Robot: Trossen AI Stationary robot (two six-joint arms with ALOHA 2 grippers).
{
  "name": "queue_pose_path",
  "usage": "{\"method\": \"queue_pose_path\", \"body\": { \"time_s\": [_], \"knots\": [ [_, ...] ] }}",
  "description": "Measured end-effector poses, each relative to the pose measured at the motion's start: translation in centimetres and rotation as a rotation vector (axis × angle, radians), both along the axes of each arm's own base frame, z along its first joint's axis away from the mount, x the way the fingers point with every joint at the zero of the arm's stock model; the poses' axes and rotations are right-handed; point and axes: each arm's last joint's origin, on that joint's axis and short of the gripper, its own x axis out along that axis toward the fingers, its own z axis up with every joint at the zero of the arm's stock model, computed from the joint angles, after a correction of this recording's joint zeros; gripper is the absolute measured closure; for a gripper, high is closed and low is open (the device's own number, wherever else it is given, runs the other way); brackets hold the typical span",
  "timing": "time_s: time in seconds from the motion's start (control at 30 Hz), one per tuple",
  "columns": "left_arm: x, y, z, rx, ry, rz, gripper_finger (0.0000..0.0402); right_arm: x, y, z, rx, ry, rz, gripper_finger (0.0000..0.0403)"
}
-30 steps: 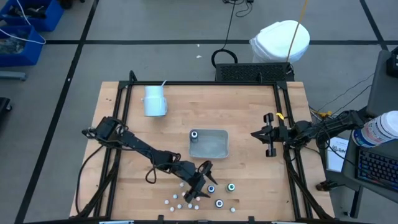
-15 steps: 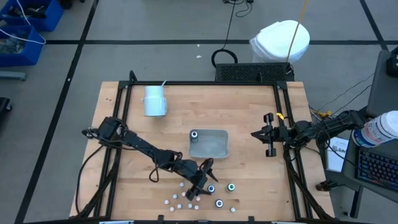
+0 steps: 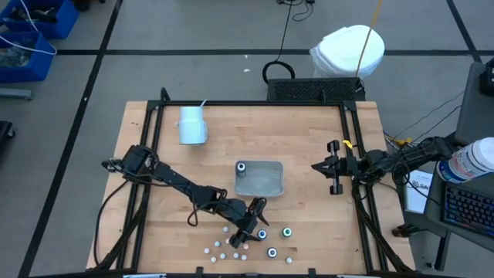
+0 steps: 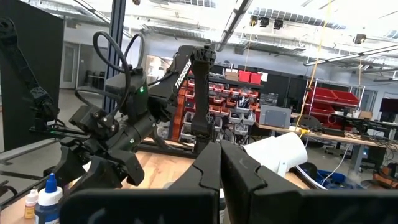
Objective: Pick & Place food coloring
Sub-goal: Put the large blue food coloring bottle into the white container
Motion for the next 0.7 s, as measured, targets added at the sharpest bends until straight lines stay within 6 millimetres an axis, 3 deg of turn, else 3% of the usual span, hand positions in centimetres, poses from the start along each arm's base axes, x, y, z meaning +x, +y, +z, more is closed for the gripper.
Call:
{"method": "queue_pose_path", "body": {
  "time_s": [0.7],
  "knots": [
    [-0.05,-0.06,0.03,-0.009,0.003,-0.038,0.0117,0.0,0.0,0.0,0.0,0.0,-0.001,0.0403]
  ]
}}
